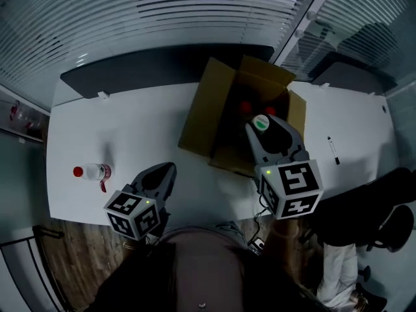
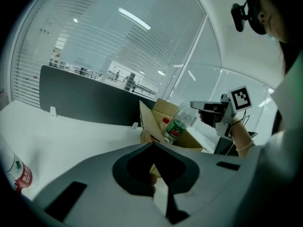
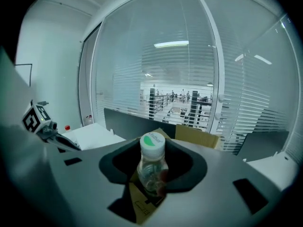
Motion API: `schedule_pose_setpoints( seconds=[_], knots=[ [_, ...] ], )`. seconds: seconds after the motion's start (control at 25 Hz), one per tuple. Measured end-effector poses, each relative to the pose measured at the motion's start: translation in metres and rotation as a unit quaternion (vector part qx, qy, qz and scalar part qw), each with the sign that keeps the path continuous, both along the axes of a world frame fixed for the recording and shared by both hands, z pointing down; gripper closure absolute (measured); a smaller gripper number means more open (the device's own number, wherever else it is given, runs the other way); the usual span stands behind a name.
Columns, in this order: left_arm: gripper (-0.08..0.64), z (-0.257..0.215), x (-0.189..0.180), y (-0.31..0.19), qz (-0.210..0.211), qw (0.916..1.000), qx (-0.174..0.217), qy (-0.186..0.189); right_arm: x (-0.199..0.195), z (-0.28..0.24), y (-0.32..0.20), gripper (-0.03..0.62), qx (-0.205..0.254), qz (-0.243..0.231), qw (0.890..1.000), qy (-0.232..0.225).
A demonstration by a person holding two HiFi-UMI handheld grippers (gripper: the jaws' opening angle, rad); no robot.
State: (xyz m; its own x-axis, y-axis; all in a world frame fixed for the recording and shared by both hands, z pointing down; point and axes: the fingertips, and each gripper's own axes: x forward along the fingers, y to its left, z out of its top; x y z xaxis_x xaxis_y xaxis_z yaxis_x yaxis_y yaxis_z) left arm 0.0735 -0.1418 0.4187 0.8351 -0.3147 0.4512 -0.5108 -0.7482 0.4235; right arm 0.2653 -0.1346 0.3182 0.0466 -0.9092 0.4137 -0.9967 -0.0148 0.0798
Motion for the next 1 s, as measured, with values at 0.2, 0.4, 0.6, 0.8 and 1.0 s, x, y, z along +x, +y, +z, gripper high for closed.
schedule_pose_setpoints(
  seconds=[0.2, 0.4, 0.6, 0.8, 1.0],
  knots=[
    [0.554, -0.006, -0.007, 0.012, -0.007, 0.9999, 0.011, 0.007, -0.01, -0.025, 0.014, 0.43, 0.029, -0.011, 0.999, 0.01],
    [0.554, -0.009, -0.013, 0.025, -0.02, 0.9995, 0.02, 0.012, -0.021, -0.043, 0.028, 0.43, 0.054, -0.029, 0.998, 0.016],
    [0.554, -0.01, -0.02, 0.039, -0.04, 0.9989, 0.023, 0.011, -0.031, -0.061, 0.04, 0.43, 0.075, -0.055, 0.995, 0.022],
    [0.554, -0.011, -0.027, 0.058, -0.067, 0.9972, 0.029, 0.013, -0.041, -0.075, 0.055, 0.43, 0.094, -0.088, 0.991, 0.023],
    [0.554, -0.009, -0.034, 0.081, -0.098, 0.9947, 0.029, 0.013, -0.052, -0.084, 0.071, 0.43, 0.109, -0.132, 0.985, 0.007]
  ],
)
